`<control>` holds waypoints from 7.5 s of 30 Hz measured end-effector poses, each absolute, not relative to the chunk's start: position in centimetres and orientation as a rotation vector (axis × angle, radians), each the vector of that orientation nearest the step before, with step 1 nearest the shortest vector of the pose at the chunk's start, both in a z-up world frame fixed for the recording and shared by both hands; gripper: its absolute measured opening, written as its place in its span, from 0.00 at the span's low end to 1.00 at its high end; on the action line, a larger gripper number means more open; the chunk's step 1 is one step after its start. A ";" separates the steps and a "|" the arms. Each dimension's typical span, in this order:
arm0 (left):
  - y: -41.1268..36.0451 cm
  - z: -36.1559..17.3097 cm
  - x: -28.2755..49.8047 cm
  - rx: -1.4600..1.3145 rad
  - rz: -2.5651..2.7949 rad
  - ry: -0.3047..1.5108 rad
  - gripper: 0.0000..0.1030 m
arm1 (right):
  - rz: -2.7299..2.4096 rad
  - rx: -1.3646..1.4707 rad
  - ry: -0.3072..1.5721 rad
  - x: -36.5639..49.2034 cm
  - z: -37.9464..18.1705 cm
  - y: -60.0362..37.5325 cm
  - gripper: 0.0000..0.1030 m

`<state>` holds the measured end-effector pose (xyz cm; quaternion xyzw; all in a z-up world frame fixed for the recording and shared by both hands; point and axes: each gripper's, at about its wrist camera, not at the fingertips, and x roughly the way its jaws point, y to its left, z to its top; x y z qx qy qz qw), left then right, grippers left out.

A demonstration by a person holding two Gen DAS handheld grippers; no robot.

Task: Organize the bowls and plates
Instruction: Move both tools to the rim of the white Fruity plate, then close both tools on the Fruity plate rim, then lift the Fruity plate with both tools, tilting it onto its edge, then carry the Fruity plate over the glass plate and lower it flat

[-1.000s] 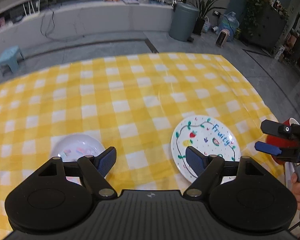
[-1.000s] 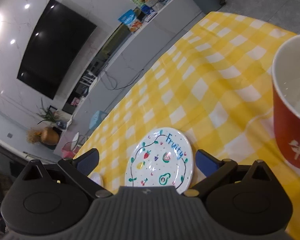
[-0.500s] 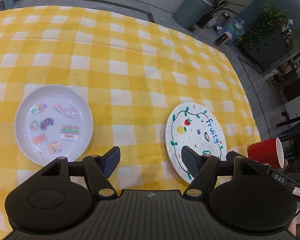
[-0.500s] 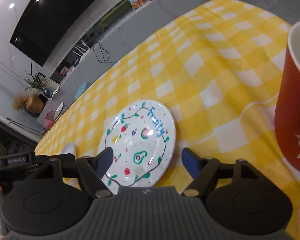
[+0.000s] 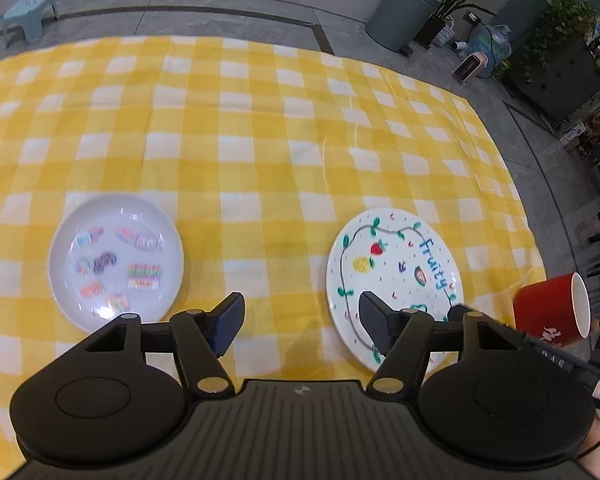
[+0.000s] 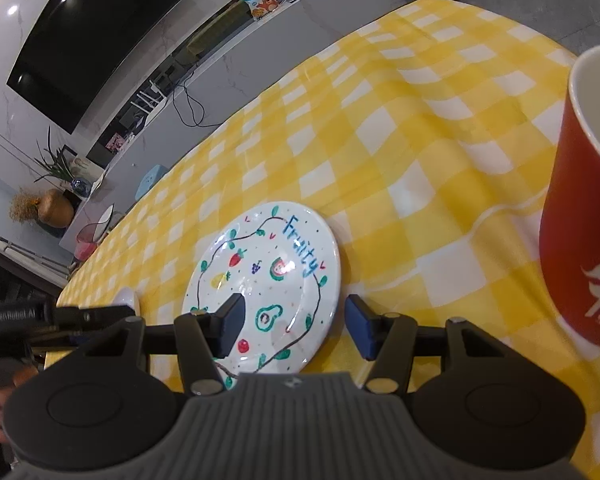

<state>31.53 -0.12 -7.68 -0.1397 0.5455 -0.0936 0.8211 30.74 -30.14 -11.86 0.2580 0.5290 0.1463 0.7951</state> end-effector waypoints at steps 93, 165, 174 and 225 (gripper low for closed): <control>2.4 -15.8 36.1 -0.806 -0.344 1.249 0.18 | 0.413 0.765 1.102 31.1 -13.6 -32.5 0.55; -0.5 -11.1 29.1 -0.534 -0.606 1.385 0.09 | 0.272 0.878 1.159 19.5 -7.9 -33.6 0.08; -1.0 -11.1 28.5 -0.449 -0.637 1.431 0.09 | 0.289 0.925 1.171 15.4 -7.7 -32.3 0.08; -2.5 -11.1 27.7 -0.301 -0.643 1.428 0.12 | 0.251 0.933 1.321 10.0 -8.6 -29.7 0.13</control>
